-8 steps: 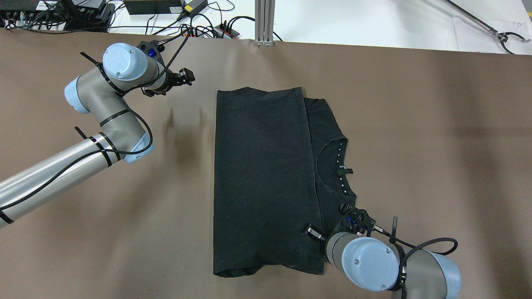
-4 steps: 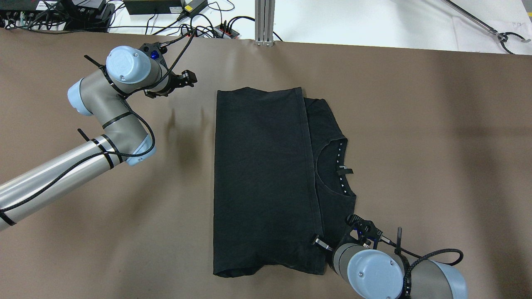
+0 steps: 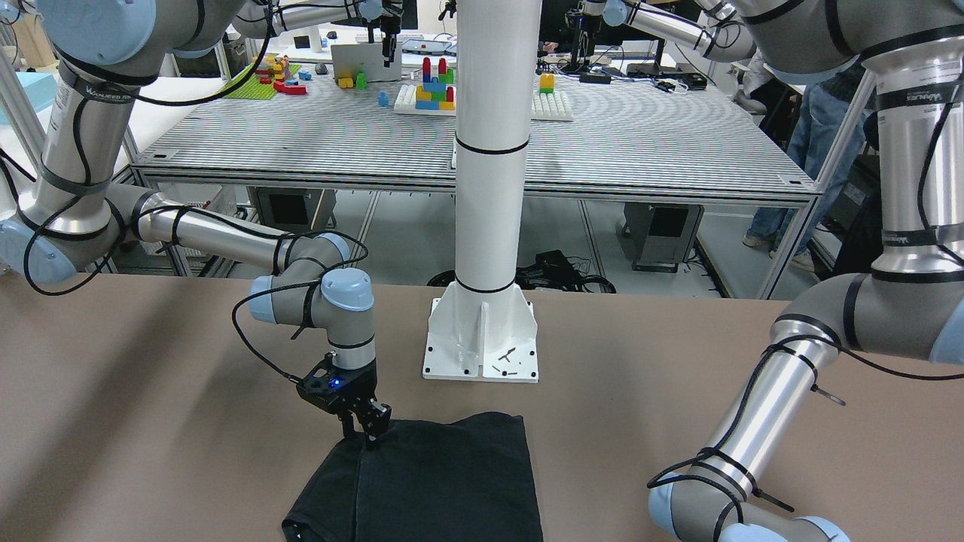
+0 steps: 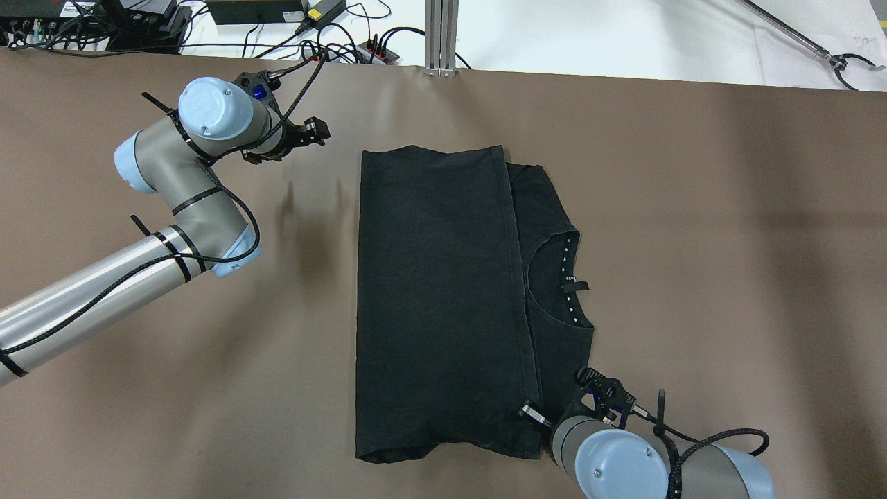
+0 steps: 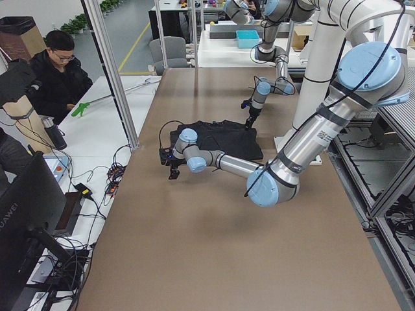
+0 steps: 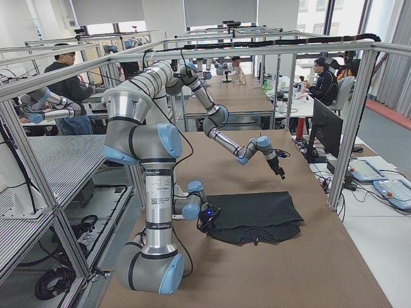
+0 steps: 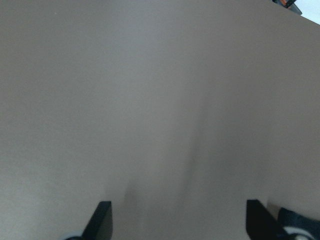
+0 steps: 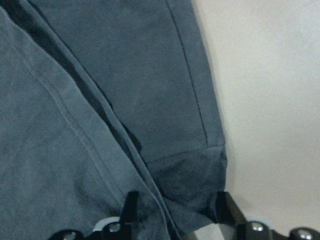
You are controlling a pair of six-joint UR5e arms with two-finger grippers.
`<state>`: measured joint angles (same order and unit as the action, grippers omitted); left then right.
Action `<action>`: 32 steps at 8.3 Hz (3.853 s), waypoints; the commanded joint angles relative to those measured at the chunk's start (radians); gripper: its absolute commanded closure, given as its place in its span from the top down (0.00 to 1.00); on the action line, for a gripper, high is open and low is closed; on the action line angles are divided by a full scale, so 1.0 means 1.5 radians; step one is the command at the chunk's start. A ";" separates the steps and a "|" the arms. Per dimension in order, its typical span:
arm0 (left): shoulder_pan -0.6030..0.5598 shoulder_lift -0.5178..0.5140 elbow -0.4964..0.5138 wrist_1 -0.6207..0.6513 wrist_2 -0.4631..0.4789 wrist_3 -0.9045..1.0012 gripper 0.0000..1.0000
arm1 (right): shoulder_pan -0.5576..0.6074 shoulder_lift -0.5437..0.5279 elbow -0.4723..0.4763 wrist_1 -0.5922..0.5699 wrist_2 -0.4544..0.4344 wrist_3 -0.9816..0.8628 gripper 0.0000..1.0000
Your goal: Fold clothes
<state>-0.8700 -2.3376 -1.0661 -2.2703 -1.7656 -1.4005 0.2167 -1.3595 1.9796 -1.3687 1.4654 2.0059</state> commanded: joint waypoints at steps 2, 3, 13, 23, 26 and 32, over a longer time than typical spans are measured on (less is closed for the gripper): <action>0.003 0.001 0.000 0.000 0.001 -0.009 0.94 | -0.001 0.006 0.007 0.002 -0.001 0.007 0.00; 0.003 0.001 0.000 0.000 0.001 -0.009 0.94 | -0.001 0.005 0.009 0.002 -0.001 0.011 0.00; 0.305 0.367 -0.576 0.009 0.167 -0.388 0.94 | -0.033 -0.005 0.074 -0.012 0.018 0.056 0.00; 0.561 0.373 -0.556 0.009 0.351 -0.503 0.27 | -0.032 -0.015 0.074 -0.010 0.015 0.057 0.00; 0.559 0.374 -0.563 0.006 0.346 -0.503 0.00 | -0.032 -0.016 0.074 -0.010 0.014 0.057 0.00; 0.536 0.441 -0.751 0.059 0.320 -0.512 0.00 | -0.017 -0.066 0.208 -0.010 0.017 0.056 0.00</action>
<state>-0.0381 -1.7045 -2.0770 -2.2436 -1.2605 -2.1658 0.1736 -1.4506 2.2132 -1.3839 1.4901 2.0896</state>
